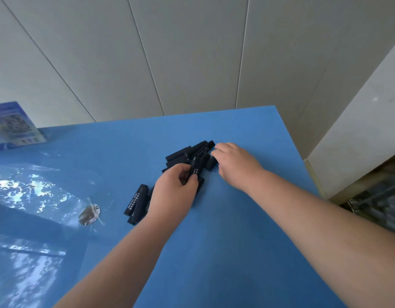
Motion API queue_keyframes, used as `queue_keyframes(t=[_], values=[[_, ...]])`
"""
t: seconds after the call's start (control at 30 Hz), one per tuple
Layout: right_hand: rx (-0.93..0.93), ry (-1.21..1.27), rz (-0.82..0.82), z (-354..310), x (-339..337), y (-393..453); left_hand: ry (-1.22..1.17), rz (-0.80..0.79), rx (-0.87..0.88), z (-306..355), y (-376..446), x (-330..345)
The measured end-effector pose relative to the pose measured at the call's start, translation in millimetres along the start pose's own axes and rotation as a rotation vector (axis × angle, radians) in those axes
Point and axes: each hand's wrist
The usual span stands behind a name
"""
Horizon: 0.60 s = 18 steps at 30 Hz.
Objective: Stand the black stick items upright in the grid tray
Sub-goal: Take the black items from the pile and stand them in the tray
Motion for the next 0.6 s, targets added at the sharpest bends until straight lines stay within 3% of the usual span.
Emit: queue_keyframes(t=[0.23, 0.4, 0.6], values=[[-0.026, -0.046, -0.015, 10, 0, -14, -0.053, -0.002, -0.033, -5, 2, -4], [0.111, 0.310, -0.059, 9, -14, -59, -0.038, 0.039, 0.017, -2, -7, -4], [0.320, 0.855, 0.059, -3, -20, -103, -0.134, -0.003, -0.059, 5, -23, -5]])
Point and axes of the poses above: each hand's wrist, its own y-axis towards the middle knuckle, its own x-axis out of the palm, z = x × y, and after that the axes turned 3 degrees about x, right-handed
